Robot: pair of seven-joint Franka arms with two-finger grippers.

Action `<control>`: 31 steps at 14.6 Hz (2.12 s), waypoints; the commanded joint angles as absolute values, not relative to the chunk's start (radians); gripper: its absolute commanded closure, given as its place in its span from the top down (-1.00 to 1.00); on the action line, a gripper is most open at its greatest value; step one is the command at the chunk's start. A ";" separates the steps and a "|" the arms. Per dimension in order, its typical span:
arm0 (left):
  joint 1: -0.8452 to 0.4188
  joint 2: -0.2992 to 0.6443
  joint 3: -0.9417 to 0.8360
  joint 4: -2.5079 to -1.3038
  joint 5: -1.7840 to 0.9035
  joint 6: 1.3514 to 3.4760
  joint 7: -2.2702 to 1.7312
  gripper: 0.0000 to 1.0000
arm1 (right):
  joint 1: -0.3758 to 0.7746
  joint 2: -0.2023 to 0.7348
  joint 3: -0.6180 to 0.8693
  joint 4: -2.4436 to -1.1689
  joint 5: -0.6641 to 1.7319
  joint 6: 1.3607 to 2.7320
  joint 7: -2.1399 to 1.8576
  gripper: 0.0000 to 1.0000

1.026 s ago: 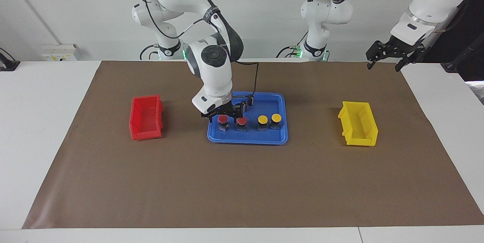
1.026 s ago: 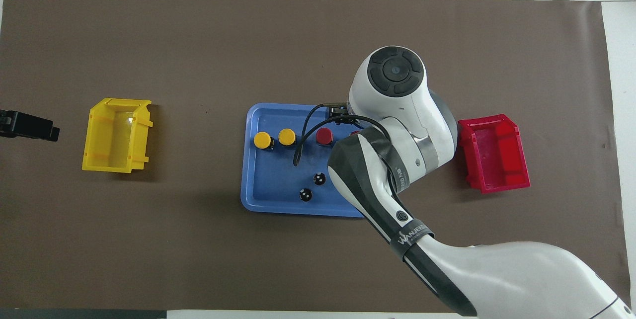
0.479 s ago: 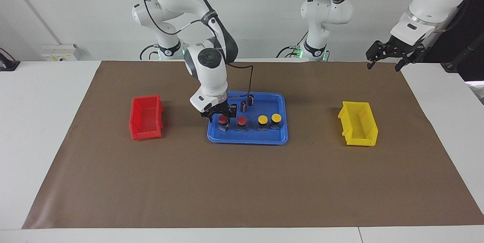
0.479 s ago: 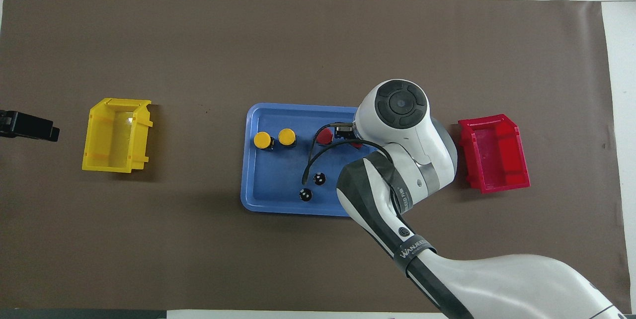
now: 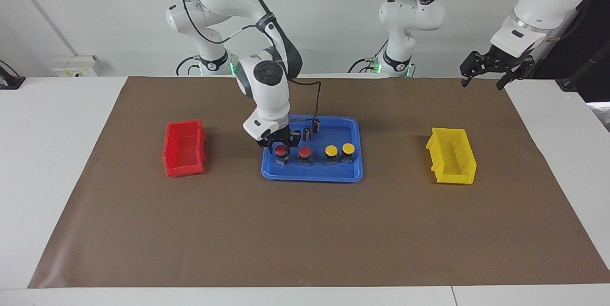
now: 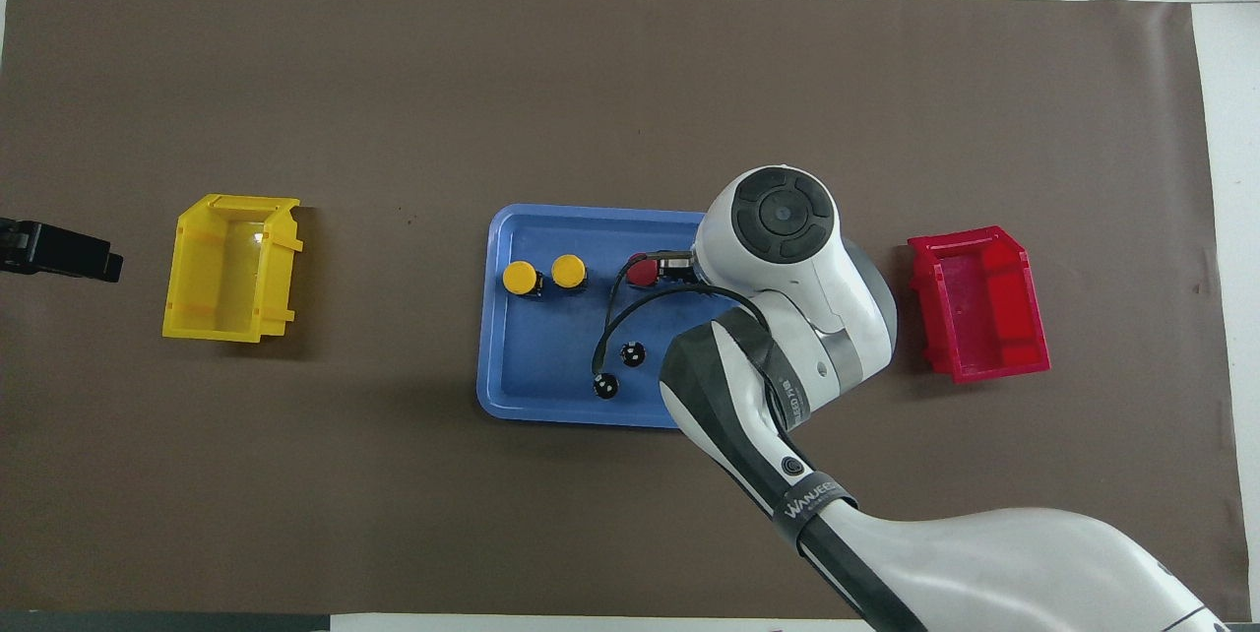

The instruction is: Sort red and yellow buttons by color

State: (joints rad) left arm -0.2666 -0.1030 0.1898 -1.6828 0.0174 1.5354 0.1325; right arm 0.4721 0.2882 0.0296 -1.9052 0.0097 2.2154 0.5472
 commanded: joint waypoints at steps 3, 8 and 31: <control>-0.268 -0.144 0.186 -1.756 0.035 1.535 0.079 1.00 | 0.446 0.287 0.028 -1.694 0.014 2.007 0.535 -0.68; -0.392 -0.158 0.127 -1.870 0.035 1.731 -0.211 1.00 | 0.238 0.004 0.021 -1.871 0.015 1.841 0.211 -0.68; -0.692 0.227 0.126 -1.960 -0.106 2.247 -0.514 0.58 | -0.072 -0.155 0.021 -2.456 0.017 2.304 -0.284 -0.62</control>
